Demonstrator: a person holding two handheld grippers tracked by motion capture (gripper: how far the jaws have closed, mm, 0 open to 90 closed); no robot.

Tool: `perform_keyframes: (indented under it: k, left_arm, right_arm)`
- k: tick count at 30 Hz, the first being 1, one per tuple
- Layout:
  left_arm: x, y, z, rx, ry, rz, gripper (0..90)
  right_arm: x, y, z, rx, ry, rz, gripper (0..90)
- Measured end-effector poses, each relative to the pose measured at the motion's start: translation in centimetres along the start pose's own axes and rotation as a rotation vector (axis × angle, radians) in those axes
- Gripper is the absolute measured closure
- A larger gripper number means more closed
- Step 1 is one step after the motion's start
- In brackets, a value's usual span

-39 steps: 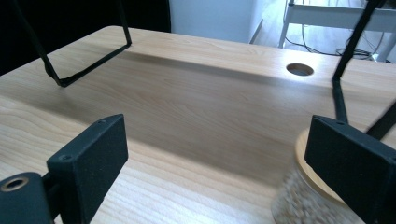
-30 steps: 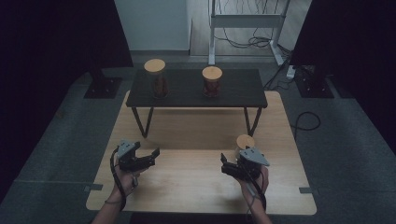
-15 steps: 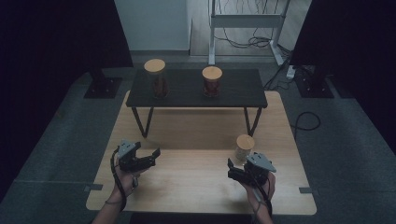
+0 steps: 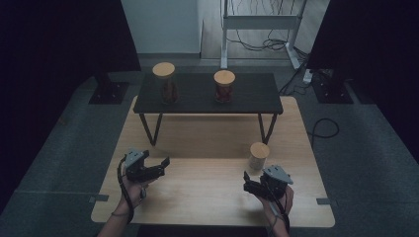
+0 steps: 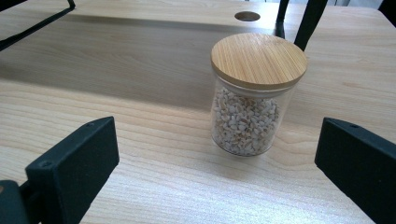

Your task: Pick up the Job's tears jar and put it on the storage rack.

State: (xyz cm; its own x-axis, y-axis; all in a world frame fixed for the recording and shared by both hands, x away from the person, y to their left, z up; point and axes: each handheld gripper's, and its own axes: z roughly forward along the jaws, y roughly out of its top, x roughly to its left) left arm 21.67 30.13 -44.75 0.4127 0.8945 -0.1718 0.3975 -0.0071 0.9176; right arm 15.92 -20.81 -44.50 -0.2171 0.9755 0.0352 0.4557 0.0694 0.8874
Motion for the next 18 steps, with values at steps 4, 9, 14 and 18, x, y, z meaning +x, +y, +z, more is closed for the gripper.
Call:
perform_keyframes:
  k: [4,9,14,18]
  left_arm:
    - [0.10,0.02,0.02,0.001,-0.005,-0.008,5.8]
    - [0.06,0.05,0.04,0.006,-0.003,-0.007,5.8]
    - [-0.01,0.10,-0.09,0.002,-0.002,-0.004,5.8]
    - [-0.03,0.12,-0.17,-0.001,-0.001,-0.005,5.8]
  right_arm:
    - [-0.15,-0.05,0.17,0.006,0.000,0.010,0.0]
    - [-0.15,-0.02,0.34,0.013,0.000,0.006,0.0]
    - [-0.20,0.04,0.56,0.023,-0.008,0.011,0.0]
    - [-0.25,0.07,0.71,0.025,-0.011,0.014,0.0]
